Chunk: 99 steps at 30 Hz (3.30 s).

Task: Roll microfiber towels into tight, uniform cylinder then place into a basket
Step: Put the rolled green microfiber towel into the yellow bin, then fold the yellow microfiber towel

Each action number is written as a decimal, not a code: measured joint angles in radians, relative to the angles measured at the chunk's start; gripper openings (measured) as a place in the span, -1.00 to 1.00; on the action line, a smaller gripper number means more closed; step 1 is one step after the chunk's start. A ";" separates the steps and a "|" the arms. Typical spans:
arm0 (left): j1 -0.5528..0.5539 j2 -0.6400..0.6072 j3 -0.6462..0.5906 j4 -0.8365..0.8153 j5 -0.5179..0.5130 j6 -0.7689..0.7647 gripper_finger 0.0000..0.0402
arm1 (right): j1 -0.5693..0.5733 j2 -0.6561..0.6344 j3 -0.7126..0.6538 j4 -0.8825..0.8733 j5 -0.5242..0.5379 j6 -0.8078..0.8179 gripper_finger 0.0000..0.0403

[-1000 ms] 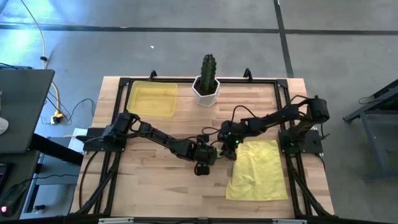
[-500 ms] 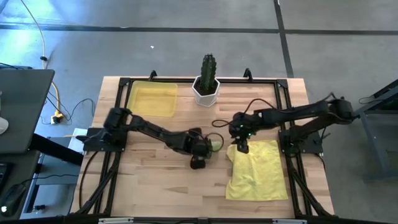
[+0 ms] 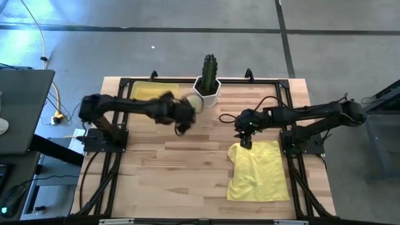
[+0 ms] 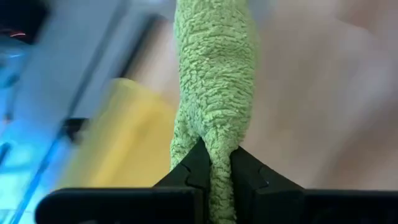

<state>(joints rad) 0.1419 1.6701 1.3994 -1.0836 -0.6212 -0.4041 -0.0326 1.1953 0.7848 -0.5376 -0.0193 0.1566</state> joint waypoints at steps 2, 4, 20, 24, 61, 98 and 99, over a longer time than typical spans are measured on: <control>0.046 -0.022 0.006 -0.017 -0.045 -0.025 -0.90 | 0.000 -0.003 -0.003 -0.029 0.022 0.000 -0.30; 0.095 -0.040 -0.001 -0.097 -0.056 -0.057 -0.90 | 0.000 0.003 -0.001 -0.021 0.051 -0.001 -0.30; 0.437 -0.040 -0.256 0.048 -0.044 -0.169 -0.91 | -0.002 0.000 -0.002 -0.027 0.099 -0.008 -0.30; 0.486 -0.040 -0.324 0.199 -0.041 -0.168 -0.91 | -0.002 0.000 -0.002 -0.023 0.099 -0.008 -0.30; 0.511 -0.040 -0.486 0.568 0.226 -0.173 -0.91 | -0.002 0.000 -0.002 0.035 0.100 0.000 -0.30; 0.486 0.034 -0.158 0.272 0.220 0.030 -0.17 | -0.002 0.000 -0.002 -0.017 0.071 0.037 -0.30; 0.475 0.033 -0.140 0.267 0.251 0.042 -0.18 | -0.002 0.000 -0.001 -0.040 0.057 0.065 -0.30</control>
<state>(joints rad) 0.6173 1.7035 1.2593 -0.8166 -0.3703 -0.3618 -0.0344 1.1950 0.7834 -0.5779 0.0380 0.2213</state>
